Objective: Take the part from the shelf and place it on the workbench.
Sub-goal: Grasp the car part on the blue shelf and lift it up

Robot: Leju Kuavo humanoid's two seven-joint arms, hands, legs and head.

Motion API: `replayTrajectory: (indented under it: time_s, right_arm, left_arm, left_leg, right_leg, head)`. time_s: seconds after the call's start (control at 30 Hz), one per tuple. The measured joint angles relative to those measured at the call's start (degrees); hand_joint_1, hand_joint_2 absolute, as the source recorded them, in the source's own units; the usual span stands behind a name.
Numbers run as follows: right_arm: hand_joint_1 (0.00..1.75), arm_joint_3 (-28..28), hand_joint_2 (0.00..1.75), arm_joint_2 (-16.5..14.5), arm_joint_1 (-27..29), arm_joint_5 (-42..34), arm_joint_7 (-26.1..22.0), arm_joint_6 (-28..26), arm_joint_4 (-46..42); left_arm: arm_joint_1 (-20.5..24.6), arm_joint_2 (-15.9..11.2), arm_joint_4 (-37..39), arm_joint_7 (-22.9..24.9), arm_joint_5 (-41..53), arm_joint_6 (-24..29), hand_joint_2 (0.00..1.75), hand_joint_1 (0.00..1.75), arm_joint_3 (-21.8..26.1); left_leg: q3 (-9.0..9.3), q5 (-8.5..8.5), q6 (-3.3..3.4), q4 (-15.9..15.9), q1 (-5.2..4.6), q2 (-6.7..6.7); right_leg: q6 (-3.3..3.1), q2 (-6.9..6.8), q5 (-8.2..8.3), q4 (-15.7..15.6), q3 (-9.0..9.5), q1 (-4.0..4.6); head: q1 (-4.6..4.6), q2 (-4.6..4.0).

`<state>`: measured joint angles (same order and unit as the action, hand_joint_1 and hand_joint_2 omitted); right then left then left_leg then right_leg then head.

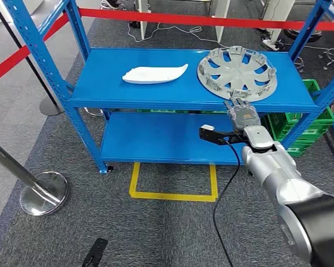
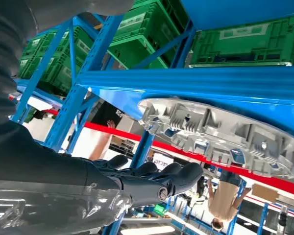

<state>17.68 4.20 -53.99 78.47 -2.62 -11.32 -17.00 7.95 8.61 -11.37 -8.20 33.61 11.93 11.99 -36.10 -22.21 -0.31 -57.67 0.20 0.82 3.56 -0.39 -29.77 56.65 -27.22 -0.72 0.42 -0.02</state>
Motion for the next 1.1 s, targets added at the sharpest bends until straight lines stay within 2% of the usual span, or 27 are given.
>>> replayTrajectory:
  time_s: [0.2, 0.53, 0.97, 1.1]
  right_arm:
    - [0.0, 0.0, 1.75, 0.0, 0.0, -0.4, -0.7, -0.5, 0.0]
    - [0.0, -0.6, 1.75, 0.7, -0.3, -2.2, -6.1, -3.5, -1.1]
    - [0.0, -0.6, 1.75, 0.7, -1.7, -2.2, -6.6, -5.0, -1.8]
    - [0.0, -0.6, 1.75, 0.7, -1.7, -2.7, -6.6, -6.1, -2.2]
  left_arm:
    - [0.0, 0.0, 0.0, 0.0, 0.4, -0.2, 1.75, 0.0, 0.1]
    - [0.1, 0.3, 0.0, 0.7, 1.9, -0.4, 1.75, 0.0, 0.1]
    - [0.1, 0.7, 0.0, 0.7, 1.8, -0.4, 1.75, 0.0, 0.2]
    - [0.1, 0.7, 0.0, 0.7, 1.9, -0.4, 0.0, 0.0, 0.2]
  left_leg:
    - [0.0, 0.01, 0.01, 0.0, -0.01, 0.0]
    - [0.0, 0.01, 0.01, 0.0, -0.01, 0.0]
    - [-0.01, 0.01, 0.01, 0.0, -0.01, 0.01]
    - [0.0, 0.01, 0.01, 0.0, -0.01, 0.01]
  right_leg:
    - [0.0, 0.01, 0.01, 0.0, -0.02, -0.01]
    - [0.0, 0.03, 0.01, 0.0, 0.03, -0.01]
    - [0.0, -0.01, 0.0, 0.0, 0.04, -0.01]
    - [0.0, 0.01, 0.01, 0.0, -0.01, -0.01]
  head:
    - [0.01, 0.0]
    - [0.0, 0.0]
    - [0.01, 0.0]
    - [0.0, 0.0]
